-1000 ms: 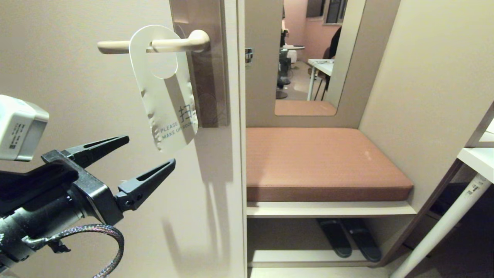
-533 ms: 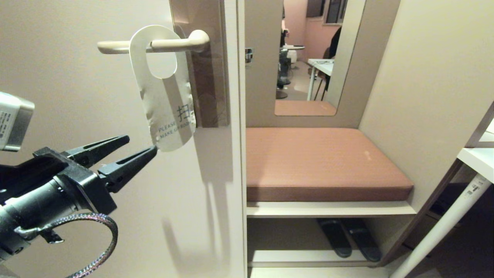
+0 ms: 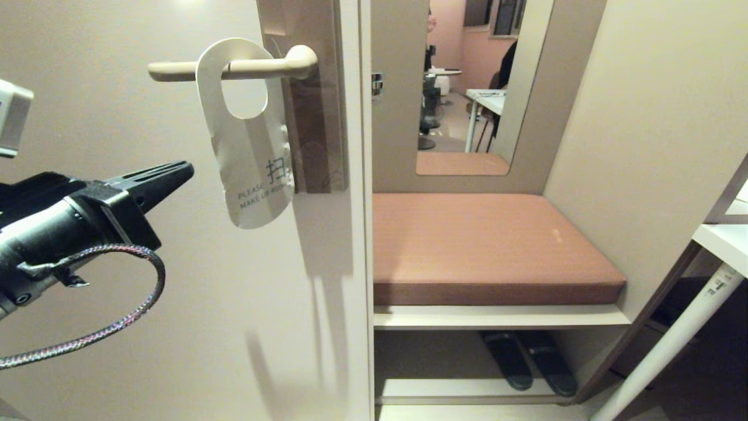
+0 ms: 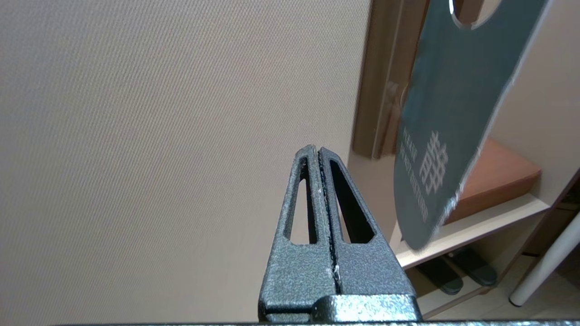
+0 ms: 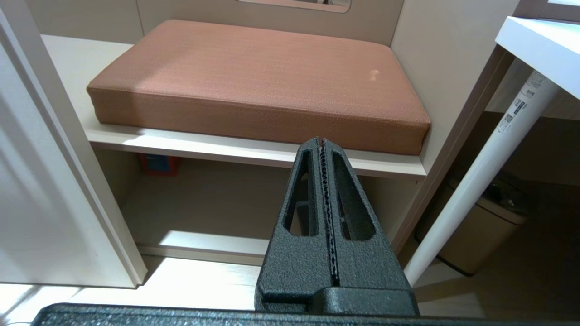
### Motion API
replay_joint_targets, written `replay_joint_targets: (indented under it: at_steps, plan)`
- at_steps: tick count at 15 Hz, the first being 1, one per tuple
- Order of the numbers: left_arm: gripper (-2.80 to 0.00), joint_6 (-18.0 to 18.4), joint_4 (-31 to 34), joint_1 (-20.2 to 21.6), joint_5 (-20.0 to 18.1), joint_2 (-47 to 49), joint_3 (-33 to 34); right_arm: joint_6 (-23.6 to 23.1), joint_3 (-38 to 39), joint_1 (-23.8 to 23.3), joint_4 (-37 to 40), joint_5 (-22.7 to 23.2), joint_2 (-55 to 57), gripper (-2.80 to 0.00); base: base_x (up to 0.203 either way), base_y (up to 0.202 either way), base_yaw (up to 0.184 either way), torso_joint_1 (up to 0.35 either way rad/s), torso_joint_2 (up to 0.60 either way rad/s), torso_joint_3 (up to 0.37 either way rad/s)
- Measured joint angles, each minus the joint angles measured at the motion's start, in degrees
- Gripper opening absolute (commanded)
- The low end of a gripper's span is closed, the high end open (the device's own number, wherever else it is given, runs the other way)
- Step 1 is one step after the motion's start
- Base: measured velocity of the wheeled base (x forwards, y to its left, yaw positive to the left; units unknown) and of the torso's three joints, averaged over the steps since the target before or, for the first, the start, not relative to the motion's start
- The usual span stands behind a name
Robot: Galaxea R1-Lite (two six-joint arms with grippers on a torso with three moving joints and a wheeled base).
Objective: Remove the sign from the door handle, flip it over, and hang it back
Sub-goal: Hang the sign back with the other side facing out
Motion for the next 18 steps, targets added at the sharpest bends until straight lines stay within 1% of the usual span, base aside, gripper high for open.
replay_joint_targets:
  at_steps: [3,5,10,15,18]
  plan:
    - [-2.8,0.1,0.0,0.2,-1.9,2.4,-2.7,0.0,0.0,0.0,0.0,0.0,0.0,-2.8,0.0,0.0,0.0,0.0,0.0,0.0]
    - [-2.8,0.2,-0.1,-0.2,-2.2,3.8,-3.5,0.0,0.0,0.0,0.0,0.0,0.0,-2.8,0.0,0.0,0.0,0.0,0.0,0.0]
    - [-2.8,0.5,-0.1,-3.9,-2.3,4.7,-3.8,0.0,0.0,0.0,0.0,0.0,0.0,-2.8,0.0,0.0,0.0,0.0,0.0,0.0]
    - [-2.8,0.6,0.0,-5.7,-2.3,5.0,-3.9,0.0,0.0,0.0,0.0,0.0,0.0,-2.8,0.0,0.0,0.0,0.0,0.0,0.0]
    - [-2.8,0.7,-0.1,-7.6,-2.0,5.5,-4.6,0.0,0.0,0.0,0.0,0.0,0.0,-2.8,0.0,0.0,0.0,0.0,0.0,0.0]
